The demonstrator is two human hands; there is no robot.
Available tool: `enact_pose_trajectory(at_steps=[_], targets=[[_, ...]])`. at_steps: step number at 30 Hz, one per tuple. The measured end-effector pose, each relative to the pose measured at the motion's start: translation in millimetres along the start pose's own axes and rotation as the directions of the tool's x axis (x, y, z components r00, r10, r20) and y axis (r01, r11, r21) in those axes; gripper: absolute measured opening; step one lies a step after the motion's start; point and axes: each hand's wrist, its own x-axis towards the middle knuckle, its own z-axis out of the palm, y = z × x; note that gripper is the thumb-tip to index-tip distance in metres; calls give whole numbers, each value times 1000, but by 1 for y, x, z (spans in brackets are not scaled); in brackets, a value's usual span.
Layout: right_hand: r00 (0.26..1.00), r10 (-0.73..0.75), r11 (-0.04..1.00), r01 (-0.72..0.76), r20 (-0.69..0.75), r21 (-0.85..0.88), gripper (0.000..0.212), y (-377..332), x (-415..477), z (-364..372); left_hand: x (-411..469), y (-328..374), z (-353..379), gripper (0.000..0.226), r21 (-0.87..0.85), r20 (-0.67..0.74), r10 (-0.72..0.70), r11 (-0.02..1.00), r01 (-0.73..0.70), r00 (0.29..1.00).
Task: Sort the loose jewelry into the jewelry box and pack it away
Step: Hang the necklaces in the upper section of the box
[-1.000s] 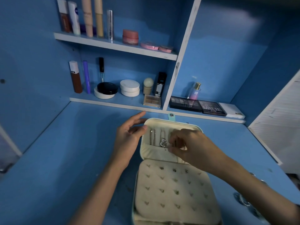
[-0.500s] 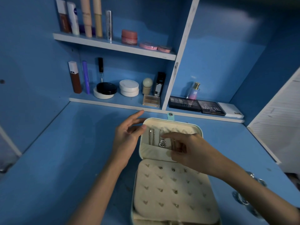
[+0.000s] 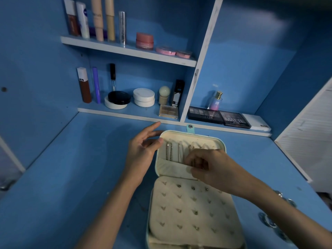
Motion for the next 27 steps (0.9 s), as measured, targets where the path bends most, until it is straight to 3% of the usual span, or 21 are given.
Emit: enact_pose_trajectory(at_steps=[18, 22, 27], targets=[[998, -35, 999, 34, 52, 17, 27, 2, 3, 3, 0, 0, 0, 43, 1, 9, 7, 1000, -7, 1000], [995, -81, 995, 84, -60, 45, 30, 10, 1, -1, 0, -1, 0, 43, -1, 10, 11, 1000, -11, 1000], [894, -50, 998, 58, -445, 4, 30, 31, 2, -16, 0, -2, 0, 43, -6, 10, 7, 1000, -7, 1000]])
